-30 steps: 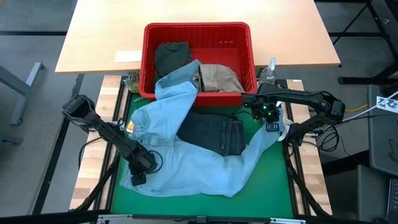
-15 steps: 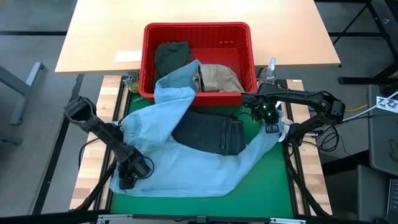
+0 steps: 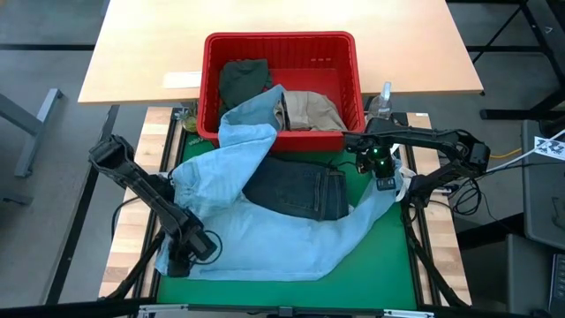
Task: Fold laundry
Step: Fold the light blue jeans
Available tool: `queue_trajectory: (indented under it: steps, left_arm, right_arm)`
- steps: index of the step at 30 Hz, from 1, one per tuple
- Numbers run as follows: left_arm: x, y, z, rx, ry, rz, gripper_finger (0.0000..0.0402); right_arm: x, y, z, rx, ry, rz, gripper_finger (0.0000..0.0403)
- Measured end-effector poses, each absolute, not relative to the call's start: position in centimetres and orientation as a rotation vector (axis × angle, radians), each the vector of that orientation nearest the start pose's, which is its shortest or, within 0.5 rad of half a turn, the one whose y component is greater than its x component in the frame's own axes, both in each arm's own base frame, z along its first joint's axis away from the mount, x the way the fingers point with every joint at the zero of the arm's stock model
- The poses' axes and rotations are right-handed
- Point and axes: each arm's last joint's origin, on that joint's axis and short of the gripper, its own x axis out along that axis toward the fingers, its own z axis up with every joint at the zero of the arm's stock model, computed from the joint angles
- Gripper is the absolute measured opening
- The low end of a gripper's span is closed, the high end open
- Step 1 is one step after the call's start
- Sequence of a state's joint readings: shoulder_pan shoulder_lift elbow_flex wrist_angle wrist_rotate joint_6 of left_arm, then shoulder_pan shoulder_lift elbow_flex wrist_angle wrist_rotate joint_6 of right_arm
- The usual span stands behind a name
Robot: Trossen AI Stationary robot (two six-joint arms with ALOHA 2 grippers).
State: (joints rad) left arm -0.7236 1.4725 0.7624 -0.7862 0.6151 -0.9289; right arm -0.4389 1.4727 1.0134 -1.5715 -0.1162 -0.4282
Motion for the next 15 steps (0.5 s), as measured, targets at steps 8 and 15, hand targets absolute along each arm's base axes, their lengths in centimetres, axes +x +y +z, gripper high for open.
queue_trajectory:
  steps: [8,15]
  left_arm:
    - [18.6,-15.8,19.3,-0.523,1.637,-0.22,0.0]
    - [22.3,-12.0,19.6,-0.517,1.319,0.094,0.0]
  right_arm:
    - [18.0,-8.1,22.5,0.284,1.917,0.229,0.0005]
    - [18.1,-8.0,22.5,0.298,1.9,0.261,0.0005]
